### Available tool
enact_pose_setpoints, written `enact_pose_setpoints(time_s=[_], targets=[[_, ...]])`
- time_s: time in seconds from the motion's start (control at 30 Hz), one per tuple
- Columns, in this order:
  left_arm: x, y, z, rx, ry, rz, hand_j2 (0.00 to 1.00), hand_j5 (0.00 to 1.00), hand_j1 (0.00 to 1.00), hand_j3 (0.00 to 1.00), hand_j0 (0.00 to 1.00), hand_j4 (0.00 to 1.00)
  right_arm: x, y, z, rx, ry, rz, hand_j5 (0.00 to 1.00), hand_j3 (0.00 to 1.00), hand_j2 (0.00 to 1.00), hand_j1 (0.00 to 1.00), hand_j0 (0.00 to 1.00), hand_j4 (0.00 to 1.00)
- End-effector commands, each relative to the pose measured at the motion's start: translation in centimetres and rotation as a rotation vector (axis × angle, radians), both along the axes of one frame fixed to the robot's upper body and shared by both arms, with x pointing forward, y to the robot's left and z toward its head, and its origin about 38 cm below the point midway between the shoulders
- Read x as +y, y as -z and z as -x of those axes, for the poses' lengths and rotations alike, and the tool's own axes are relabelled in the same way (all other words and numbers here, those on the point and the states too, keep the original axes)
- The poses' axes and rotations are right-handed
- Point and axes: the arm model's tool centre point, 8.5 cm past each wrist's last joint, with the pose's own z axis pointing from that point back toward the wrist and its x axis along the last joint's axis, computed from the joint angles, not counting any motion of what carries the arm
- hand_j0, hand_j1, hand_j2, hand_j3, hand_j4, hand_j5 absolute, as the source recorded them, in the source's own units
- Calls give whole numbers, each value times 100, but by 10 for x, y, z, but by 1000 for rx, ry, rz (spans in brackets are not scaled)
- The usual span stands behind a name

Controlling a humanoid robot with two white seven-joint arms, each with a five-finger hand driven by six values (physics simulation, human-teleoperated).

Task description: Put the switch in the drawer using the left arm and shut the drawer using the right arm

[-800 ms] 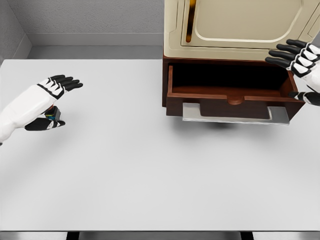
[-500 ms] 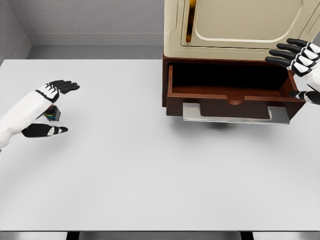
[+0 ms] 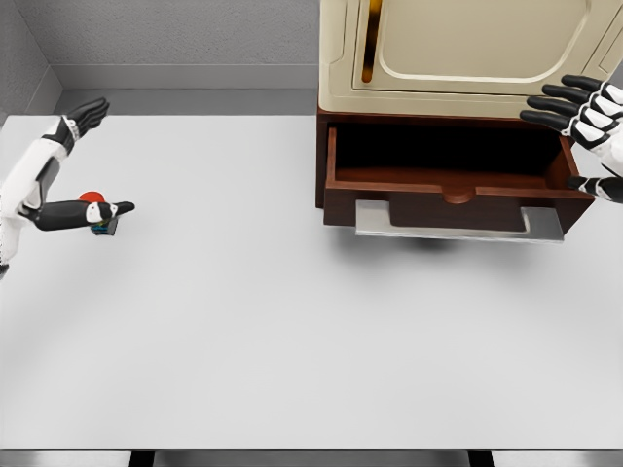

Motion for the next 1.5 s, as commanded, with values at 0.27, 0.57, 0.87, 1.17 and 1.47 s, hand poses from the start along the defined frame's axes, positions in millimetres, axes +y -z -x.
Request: enact_pose_setpoints(time_s=[0.27,0.57,0.87,1.17,1.47], targets=[[32,30,-20,295,-194,17,98,98,98,98,98,98,-1,6,2,23,0,-12,100,100,100,100,100,100],[49,34,-6,197,-281,-136,99,99,99,99,99,99,-8,2,4,31,14,25,100,100,100,100,100,100],[30,51,0,175,-283,-232,99,99,99,99,99,99,-12,2,5,46,19,54,100,100,100,100,100,100],[45,74,-12,246,-331,-236,99,99,99,99,99,99,-17,8,11,88,20,94,100,100,100,100,100,100],[41,95,-25,326,-302,-111,99,99,99,99,99,99,-18,9,11,88,24,90,100,100,100,100,100,100]])
